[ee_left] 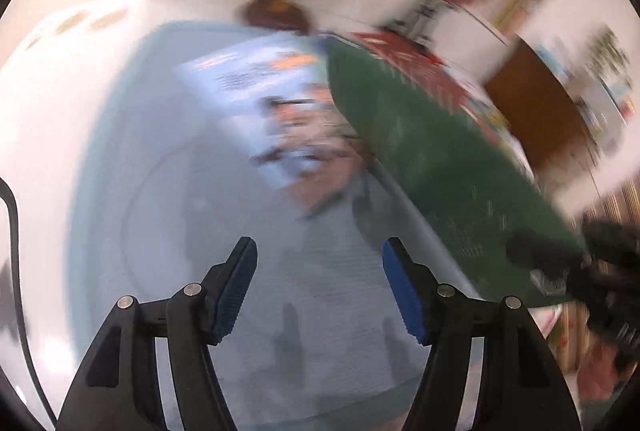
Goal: Organize books
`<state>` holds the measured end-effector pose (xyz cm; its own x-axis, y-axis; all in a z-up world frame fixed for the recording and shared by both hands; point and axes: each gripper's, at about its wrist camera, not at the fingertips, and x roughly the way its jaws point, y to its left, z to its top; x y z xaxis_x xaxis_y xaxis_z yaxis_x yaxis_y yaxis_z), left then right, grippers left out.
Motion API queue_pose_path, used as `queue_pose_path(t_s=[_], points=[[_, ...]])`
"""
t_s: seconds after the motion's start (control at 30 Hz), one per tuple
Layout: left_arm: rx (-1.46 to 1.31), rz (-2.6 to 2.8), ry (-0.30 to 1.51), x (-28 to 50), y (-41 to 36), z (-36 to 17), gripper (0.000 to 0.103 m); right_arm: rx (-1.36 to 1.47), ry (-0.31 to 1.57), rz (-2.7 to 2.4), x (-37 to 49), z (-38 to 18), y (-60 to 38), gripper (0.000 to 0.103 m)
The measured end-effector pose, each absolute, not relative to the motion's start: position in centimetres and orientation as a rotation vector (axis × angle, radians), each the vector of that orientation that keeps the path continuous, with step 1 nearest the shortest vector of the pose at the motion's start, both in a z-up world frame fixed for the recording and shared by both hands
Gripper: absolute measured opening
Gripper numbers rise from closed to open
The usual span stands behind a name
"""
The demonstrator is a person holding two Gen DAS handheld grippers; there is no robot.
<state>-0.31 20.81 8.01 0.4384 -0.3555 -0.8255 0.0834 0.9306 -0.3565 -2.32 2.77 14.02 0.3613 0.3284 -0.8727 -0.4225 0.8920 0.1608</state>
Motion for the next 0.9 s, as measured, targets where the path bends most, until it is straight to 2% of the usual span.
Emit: queue_pose_path(t_s=[0.1, 0.17, 0.23, 0.27, 0.3, 0.37, 0.47, 0.57, 0.7, 0.9], points=[[-0.363, -0.14, 1.047, -1.8, 26.3, 8.5, 0.063, -0.055, 1.199, 0.565, -2.3, 11.7, 5.1, 0.022], [-0.392, -0.067, 1.062, -2.6, 29.0, 8.1, 0.063, -0.019, 1.267, 0.649, -2.4, 10.5, 6.6, 0.022], [-0.415, -0.043, 1.084, -3.3, 30.6, 7.4, 0.063, -0.013, 1.268, 0.67, -2.5, 10.5, 6.9, 0.027], [-0.427, -0.04, 1.095, -3.8, 31.0, 7.0, 0.063, -0.017, 1.256, 0.659, -2.3, 10.4, 6.5, 0.039], [-0.436, -0.042, 1.11, -4.2, 31.2, 6.5, 0.063, -0.018, 1.249, 0.642, -2.1, 10.4, 6.2, 0.057], [-0.438, -0.082, 1.141, -4.9, 29.8, 5.6, 0.063, -0.023, 1.219, 0.572, -1.1, 9.8, 4.6, 0.064], [-0.426, -0.168, 1.166, -5.8, 27.6, 4.8, 0.063, -0.011, 1.241, 0.455, 1.0, 7.8, 1.4, 0.063], [-0.412, -0.262, 1.204, -5.7, 24.2, 3.9, 0.061, 0.018, 1.293, 0.352, 2.2, 5.3, -1.6, 0.044], [-0.416, -0.327, 1.258, -5.7, 21.8, 2.7, 0.045, 0.089, 1.312, 0.309, 1.7, 3.7, -4.1, 0.04], [-0.496, -0.33, 1.245, -5.6, 21.8, 2.3, 0.045, 0.101, 1.336, 0.37, -0.9, 2.5, -4.0, 0.037]])
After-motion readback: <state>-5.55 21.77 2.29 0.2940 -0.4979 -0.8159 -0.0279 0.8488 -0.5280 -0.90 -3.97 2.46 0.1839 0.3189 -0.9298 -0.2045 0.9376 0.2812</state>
